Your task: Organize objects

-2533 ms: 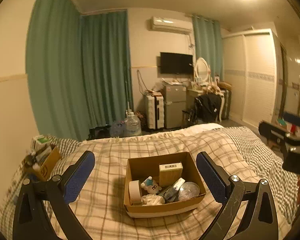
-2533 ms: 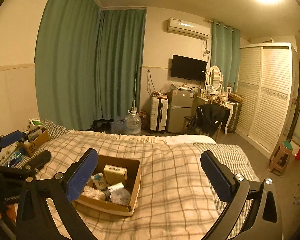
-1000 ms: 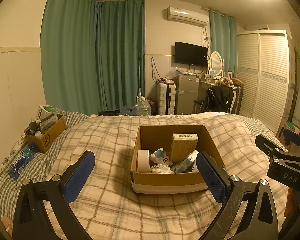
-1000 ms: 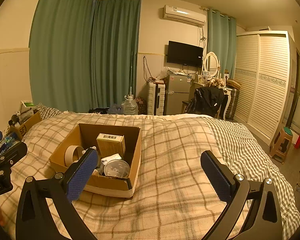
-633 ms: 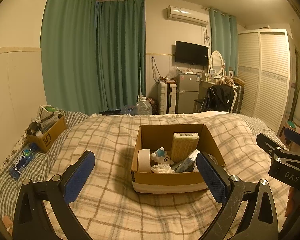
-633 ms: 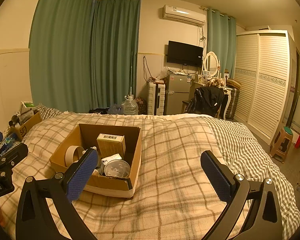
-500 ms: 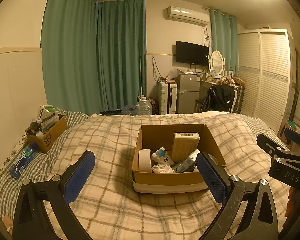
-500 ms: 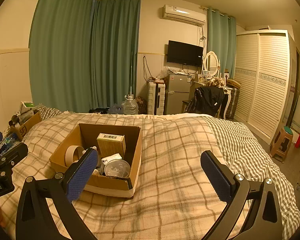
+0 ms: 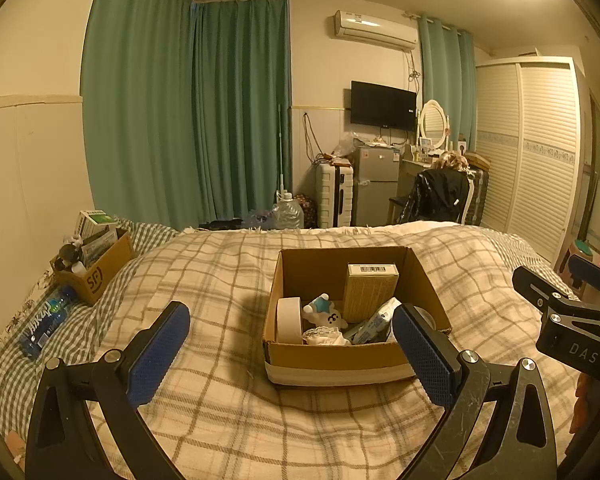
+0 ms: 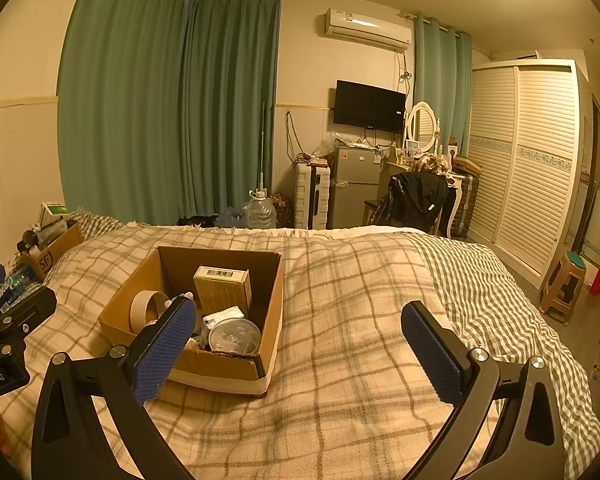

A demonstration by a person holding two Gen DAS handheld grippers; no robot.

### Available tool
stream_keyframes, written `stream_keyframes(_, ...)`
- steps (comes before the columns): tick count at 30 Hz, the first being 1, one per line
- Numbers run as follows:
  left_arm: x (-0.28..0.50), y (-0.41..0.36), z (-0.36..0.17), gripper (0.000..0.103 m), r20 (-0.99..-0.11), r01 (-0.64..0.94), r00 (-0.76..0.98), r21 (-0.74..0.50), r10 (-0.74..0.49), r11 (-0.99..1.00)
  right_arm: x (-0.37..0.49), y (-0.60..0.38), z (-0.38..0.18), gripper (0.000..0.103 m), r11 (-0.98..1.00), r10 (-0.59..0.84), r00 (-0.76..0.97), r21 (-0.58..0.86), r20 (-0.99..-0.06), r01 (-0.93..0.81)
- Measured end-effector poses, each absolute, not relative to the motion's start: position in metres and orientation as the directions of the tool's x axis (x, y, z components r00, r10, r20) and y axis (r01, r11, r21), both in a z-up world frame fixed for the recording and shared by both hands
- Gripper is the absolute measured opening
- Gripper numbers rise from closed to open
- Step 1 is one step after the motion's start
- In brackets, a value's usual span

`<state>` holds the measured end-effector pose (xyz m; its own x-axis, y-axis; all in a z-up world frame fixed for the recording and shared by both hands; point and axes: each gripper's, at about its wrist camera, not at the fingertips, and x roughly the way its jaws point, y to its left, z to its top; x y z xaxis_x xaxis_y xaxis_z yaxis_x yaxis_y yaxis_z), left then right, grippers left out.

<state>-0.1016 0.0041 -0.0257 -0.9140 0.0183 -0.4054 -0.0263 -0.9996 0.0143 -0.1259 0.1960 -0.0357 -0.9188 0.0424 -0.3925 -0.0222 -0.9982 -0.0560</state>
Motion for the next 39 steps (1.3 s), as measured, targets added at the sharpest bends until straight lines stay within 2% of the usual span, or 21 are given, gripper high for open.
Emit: stream_keyframes(39, -0.0994, 0.0087, -0.0258, 0.103, -0.393, -0.030, -0.919, 0.047, 0.009, -0.998, -0.1257, 0.1972, -0.0423, 0.103, -0.998, 0.049, -0.915, -0.055, -0.400, -0.030)
